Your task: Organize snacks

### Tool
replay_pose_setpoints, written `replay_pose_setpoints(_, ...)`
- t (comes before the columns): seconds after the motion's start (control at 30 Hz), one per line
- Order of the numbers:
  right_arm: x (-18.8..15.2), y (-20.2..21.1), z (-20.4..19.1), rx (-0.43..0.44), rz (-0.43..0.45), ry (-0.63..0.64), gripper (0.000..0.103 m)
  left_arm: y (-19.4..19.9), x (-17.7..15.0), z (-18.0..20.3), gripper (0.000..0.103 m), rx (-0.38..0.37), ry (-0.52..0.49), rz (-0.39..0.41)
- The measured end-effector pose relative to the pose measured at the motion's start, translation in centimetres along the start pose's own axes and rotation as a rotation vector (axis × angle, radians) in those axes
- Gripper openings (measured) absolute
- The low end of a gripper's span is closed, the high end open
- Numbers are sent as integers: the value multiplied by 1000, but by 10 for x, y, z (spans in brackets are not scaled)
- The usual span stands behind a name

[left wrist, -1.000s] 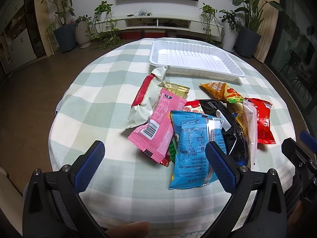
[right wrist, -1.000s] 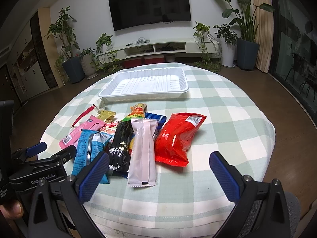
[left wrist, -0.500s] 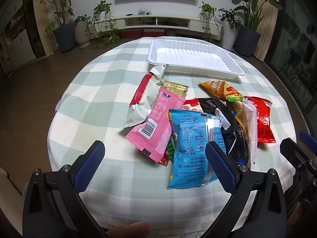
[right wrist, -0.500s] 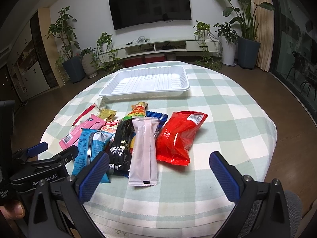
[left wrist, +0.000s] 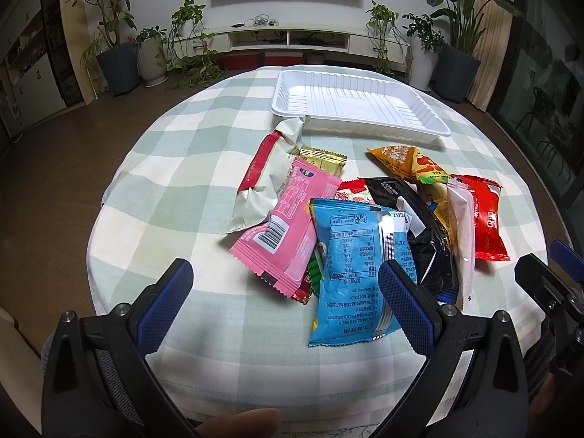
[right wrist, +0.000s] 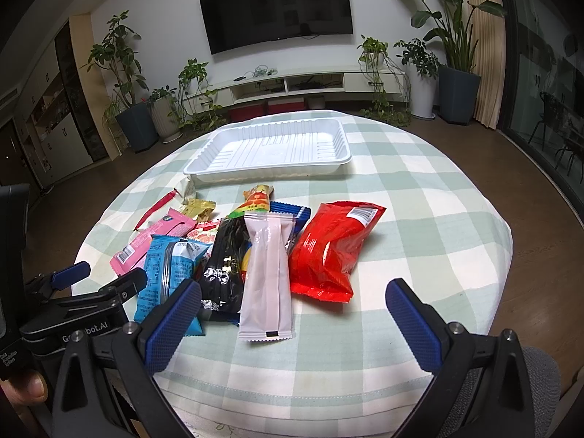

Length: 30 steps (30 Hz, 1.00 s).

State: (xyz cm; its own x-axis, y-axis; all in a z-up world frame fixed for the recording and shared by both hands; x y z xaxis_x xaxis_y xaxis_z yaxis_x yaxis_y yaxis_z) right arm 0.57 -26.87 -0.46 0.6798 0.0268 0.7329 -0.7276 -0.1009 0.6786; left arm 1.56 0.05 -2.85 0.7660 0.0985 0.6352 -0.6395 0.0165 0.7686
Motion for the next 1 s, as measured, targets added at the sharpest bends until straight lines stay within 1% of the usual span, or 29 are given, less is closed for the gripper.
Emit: replay_pose_setpoints(1.0, 1, -1, 1, 3, -7, -5, 103, -1, -1, 0, 103, 1, 0, -1)
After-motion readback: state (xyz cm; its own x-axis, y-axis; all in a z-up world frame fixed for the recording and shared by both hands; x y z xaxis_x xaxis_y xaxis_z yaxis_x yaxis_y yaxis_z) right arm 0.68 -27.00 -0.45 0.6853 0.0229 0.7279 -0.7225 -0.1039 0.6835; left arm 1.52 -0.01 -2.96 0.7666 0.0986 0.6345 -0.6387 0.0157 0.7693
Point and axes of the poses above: each gripper's, at about its wrist camera, not at the fingertips, and y roughly against the way its jaws point, z to its right, x to its top, the point moved 2 cm from there along -y, roughly the way its jaws point, and after that the axes turned 6 degrees about y, right-handed, at the moved point
